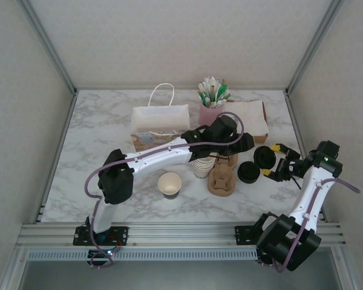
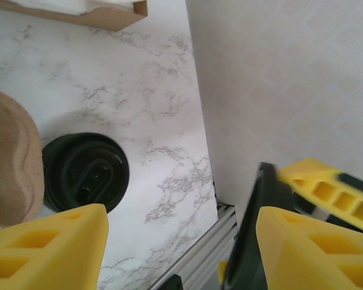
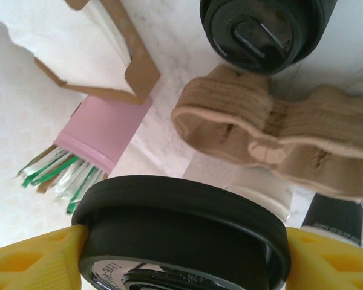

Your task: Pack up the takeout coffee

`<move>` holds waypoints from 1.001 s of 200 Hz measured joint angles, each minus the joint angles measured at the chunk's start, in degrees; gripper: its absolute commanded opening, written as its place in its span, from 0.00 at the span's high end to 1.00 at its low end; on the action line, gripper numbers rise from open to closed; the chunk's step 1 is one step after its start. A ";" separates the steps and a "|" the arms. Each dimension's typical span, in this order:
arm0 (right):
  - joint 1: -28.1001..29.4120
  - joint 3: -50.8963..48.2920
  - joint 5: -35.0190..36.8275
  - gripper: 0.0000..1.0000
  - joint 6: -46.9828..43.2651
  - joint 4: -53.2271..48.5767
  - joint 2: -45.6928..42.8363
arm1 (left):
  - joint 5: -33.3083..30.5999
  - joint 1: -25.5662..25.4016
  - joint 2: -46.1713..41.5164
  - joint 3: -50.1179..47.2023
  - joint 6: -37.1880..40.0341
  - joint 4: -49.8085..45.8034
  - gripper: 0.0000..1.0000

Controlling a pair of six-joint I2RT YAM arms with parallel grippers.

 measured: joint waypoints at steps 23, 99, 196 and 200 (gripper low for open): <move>0.00 1.84 3.34 0.24 -4.92 -1.86 1.16 | -0.61 0.00 -0.07 5.25 2.78 -3.61 0.34; 10.84 12.22 11.50 0.24 -17.22 -3.72 4.17 | -5.66 0.00 -12.02 9.20 13.07 -17.11 0.33; 37.79 23.65 20.31 0.23 -24.79 -8.37 5.40 | -16.26 0.48 -45.59 -21.27 12.52 -25.46 0.30; 39.36 23.91 20.87 0.23 -24.72 -8.48 5.38 | -16.83 0.50 -46.99 -23.12 12.09 -25.81 0.30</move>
